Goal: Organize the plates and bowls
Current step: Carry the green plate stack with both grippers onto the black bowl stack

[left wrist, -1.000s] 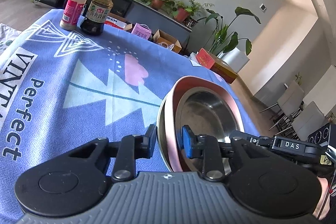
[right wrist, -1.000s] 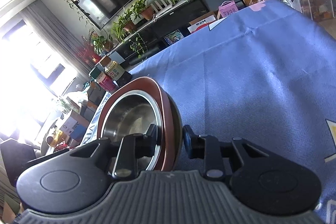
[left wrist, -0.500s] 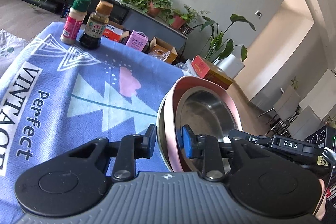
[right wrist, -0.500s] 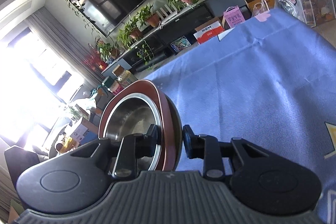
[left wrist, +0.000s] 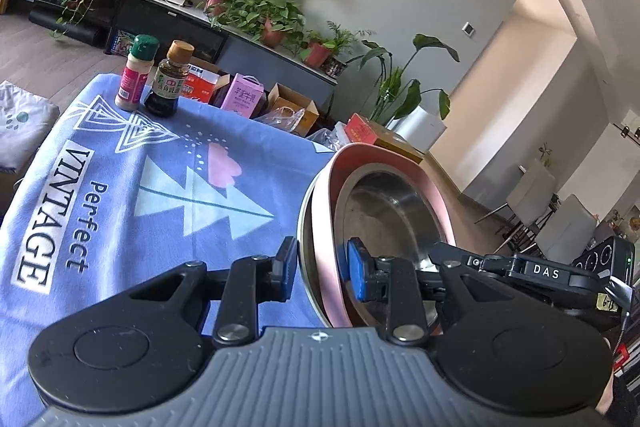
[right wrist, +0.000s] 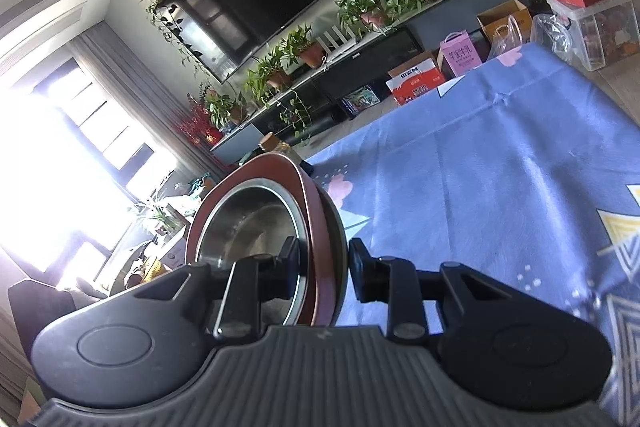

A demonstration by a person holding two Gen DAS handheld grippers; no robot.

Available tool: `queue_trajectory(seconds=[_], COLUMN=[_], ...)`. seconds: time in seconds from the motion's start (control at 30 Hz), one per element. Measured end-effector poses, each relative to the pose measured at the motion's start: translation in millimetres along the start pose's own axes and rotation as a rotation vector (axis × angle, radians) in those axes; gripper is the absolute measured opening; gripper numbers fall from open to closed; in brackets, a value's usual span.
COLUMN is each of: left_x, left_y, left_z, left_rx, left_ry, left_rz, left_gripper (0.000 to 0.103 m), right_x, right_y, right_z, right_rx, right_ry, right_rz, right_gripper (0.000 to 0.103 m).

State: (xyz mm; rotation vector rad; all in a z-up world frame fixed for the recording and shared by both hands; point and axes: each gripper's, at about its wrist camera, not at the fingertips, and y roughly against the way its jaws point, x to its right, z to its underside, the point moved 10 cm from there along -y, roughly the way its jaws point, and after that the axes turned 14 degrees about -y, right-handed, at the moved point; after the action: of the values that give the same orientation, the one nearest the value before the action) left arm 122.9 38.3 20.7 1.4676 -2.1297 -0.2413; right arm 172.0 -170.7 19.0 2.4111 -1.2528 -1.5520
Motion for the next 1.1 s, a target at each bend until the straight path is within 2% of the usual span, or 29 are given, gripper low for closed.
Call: queue_trajectory(seconds=[0.27, 0.6, 0.8, 1.1], left_x=[24.9, 46.0, 50.2, 37.3], left_y=[29.3, 52.2, 56.0, 43.9], left_z=[14.3, 45.8, 65.0, 88.4], left_rx=[-0.006, -0.032, -0.064, -0.117], left_ry=[-0.003, -0.003, 0.002, 0.052], left_rz=[0.036, 0.038, 0.034, 0.032], left_gripper=[0.025, 0.026, 0.025, 0.025], right_x=[-5.9, 5.2, 14.4, 31.0], right_y=[29.9, 46.6, 52.6, 43.4], right_z=[12.0, 30.8, 45.4, 60.7], right_rx=[0.015, 0.006, -0.006, -0.046], right_ry=[0.006, -0.018, -0.021, -0.034], right_rz=[0.000, 0.029, 0.057, 0.089], right_gripper=[0.027, 0.027, 0.028, 0.028])
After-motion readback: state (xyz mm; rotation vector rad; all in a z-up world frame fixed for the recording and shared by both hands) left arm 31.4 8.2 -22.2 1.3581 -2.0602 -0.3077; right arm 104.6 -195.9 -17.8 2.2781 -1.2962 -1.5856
